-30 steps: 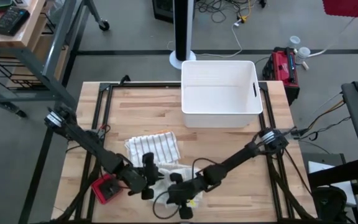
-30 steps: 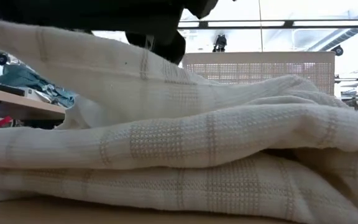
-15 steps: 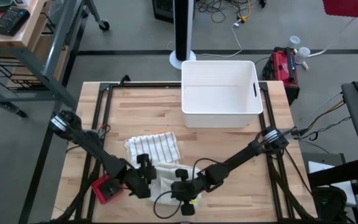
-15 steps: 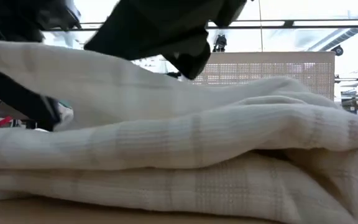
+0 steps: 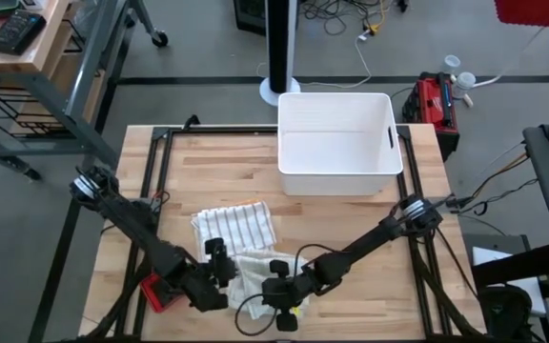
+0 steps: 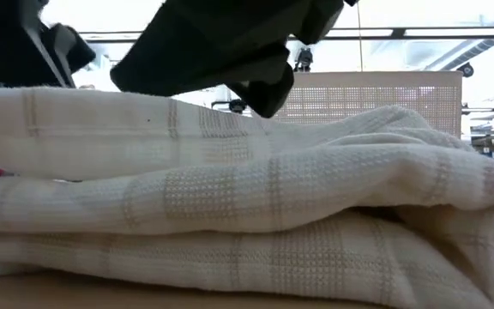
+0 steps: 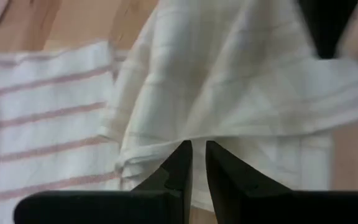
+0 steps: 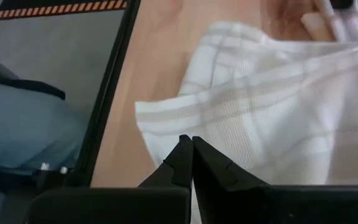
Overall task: Fold towel
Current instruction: Fold the light gray patterned towel
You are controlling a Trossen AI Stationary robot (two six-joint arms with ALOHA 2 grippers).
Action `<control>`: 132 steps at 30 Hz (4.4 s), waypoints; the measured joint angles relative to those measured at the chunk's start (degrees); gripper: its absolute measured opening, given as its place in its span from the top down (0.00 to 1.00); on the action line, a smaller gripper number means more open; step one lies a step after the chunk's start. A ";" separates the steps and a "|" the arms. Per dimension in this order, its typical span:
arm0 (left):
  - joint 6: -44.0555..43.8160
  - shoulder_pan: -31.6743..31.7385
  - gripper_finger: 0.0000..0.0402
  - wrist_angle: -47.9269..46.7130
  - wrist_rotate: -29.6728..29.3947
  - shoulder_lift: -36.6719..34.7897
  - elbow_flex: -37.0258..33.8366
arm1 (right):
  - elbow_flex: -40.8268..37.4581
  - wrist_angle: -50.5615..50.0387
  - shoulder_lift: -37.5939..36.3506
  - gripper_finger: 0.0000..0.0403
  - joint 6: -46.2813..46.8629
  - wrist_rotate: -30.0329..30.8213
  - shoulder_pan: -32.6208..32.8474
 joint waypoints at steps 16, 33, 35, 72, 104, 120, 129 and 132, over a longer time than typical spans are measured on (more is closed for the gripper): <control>18.72 -1.46 0.75 19.83 4.56 2.25 0.87 | 0.02 -21.70 -8.07 1.00 0.26 15.66 5.56; 34.55 0.97 0.57 27.06 14.79 13.64 0.70 | -0.01 -31.67 -7.74 0.55 9.56 8.65 7.41; 34.63 1.05 0.59 30.04 14.77 14.78 0.76 | -0.32 -31.65 -7.72 0.50 11.27 9.32 7.38; 6.11 -3.71 1.00 -0.85 -5.93 4.30 0.81 | 9.98 -34.47 -5.74 0.99 5.61 16.58 9.62; -13.55 -13.48 0.91 -7.11 0.76 4.83 -0.50 | 9.53 -20.82 -0.02 0.53 9.29 8.69 10.11; -18.22 -17.46 0.70 -7.12 4.44 4.76 -0.55 | 6.91 -18.85 0.02 0.54 15.96 17.57 10.13; -17.18 -17.60 0.77 -7.39 2.73 4.76 -0.92 | 6.91 -18.78 0.02 0.55 20.43 19.56 10.56; -15.95 -17.60 0.78 -7.39 2.71 4.76 -0.92 | 6.84 -18.88 1.02 0.57 24.70 25.47 10.37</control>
